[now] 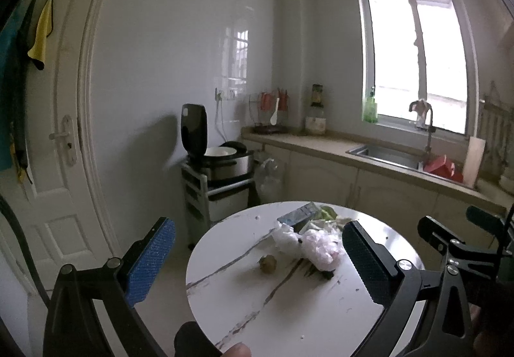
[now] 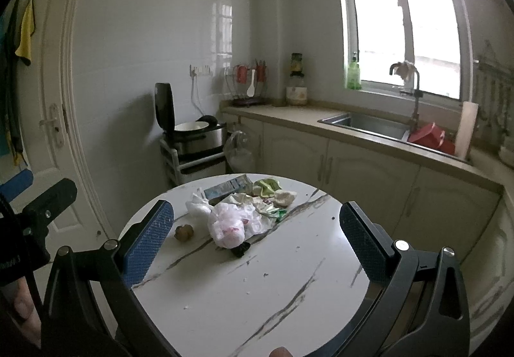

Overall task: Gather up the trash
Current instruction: 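Move both tools toward the trash pile on the round table, then grasp the pink-stained plastic bag with right tool while left tool grasps the brown paper ball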

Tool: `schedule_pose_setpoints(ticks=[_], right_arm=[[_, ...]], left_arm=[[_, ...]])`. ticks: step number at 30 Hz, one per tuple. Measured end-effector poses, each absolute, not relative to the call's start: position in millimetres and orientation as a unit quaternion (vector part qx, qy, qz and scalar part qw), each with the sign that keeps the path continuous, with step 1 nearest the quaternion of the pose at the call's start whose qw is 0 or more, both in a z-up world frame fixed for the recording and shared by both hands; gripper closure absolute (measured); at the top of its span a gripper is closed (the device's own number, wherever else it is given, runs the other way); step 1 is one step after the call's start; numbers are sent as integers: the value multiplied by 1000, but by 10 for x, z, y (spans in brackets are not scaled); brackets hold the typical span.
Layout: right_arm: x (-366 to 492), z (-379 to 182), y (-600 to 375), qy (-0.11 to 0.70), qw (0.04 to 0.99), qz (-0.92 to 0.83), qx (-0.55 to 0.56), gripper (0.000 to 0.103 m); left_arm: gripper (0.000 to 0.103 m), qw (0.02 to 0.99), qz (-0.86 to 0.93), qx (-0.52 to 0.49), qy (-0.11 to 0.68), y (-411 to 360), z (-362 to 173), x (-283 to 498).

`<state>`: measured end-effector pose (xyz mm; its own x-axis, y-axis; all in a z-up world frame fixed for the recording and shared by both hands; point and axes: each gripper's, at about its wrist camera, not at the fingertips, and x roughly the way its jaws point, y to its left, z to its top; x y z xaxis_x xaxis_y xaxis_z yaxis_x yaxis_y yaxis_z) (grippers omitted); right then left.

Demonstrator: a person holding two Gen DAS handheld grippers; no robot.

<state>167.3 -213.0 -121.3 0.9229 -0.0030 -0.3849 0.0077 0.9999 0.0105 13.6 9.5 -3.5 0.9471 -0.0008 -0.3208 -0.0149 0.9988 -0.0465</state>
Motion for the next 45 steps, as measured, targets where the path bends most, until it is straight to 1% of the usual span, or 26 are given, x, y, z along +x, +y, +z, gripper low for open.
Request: schedule_pose_setpoints(ticks=[9,15,20,26,36,41,42,43,44,45], right_arm=[[2106,-1440,-2076,234,972,6,-4,0],[2516,-1725,-2014,275,961,17,-22,0],[2833,-2057,-2040,320,947,17,-17,0],[3104,-2276,-2020,353,935,17,-21,0],[3558,-2444,-1911,393,918,43,-28,0],[3752,-2584,-1815,418,906,56,-39,0],[3792,-2615,-1799,424,903,57,-42,1],[3847,-2668,-1776,434,898,57,-47,2],[3887,-2707,-1760,441,895,58,-49,7],[3933,-2756,-1750,449,890,60,-50,13]], left_arm=[[1,981,14,-28,190,190,-219,633],[1,969,6,-31,245,271,-551,1115],[1,955,-3,-43,294,364,-670,1558],[1,941,-26,-52,333,476,-724,2168],[1,912,-46,-30,407,461,-956,3503],[2,898,-55,-32,435,366,-1097,3910],[3,894,-54,-35,443,374,-1119,4018],[6,892,-55,-37,447,365,-1144,4065],[6,891,-54,-38,450,373,-1155,4125],[11,892,-55,-37,448,380,-1137,4198]])
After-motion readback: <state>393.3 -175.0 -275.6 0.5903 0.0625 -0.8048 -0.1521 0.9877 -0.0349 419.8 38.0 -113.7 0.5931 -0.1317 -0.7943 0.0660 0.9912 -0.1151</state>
